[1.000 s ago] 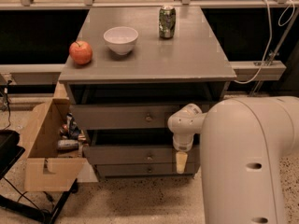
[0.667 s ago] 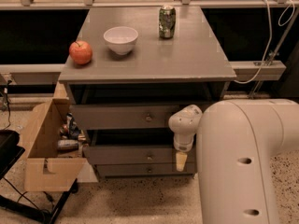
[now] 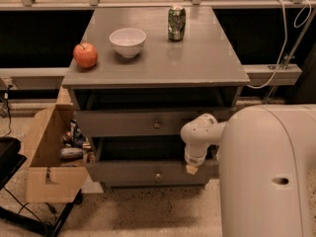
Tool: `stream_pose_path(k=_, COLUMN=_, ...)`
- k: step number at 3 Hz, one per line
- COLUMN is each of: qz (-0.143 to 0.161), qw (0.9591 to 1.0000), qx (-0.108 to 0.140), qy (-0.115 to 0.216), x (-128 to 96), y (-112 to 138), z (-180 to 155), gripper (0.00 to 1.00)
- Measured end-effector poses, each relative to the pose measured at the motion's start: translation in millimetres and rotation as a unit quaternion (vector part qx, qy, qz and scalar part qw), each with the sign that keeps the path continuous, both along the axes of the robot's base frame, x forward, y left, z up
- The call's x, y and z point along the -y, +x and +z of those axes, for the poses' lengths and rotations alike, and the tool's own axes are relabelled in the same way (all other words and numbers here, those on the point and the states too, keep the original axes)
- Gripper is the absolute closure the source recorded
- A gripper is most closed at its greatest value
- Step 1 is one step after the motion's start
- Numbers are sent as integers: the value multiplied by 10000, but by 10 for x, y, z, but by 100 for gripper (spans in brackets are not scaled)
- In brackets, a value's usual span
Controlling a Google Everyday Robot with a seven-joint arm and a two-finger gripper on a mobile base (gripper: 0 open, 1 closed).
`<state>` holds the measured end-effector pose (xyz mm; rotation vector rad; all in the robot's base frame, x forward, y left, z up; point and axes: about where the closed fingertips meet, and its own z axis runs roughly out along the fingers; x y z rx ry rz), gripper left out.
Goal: Open middle drawer
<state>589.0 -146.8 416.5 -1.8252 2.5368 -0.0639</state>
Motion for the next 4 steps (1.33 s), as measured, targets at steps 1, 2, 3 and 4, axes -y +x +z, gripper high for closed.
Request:
stream_pose_path(k=1, qz=0, qw=10000, qx=-1, qy=0, x=0, y=0, z=0, gripper=85)
stream_pose_path(k=2, qz=3, qw=10000, qx=-18, qy=-3, x=1, y=-12, z=-18, gripper=82)
stream_pose_path(k=3, qz=4, qw=10000, qx=-35, qy=-6, x=4, y=-25, z=-34, gripper=59)
stream_pose_path(k=4, qz=6, qw=10000, qx=-52, qy=-10, x=6, y=-38, z=-50, gripper=35)
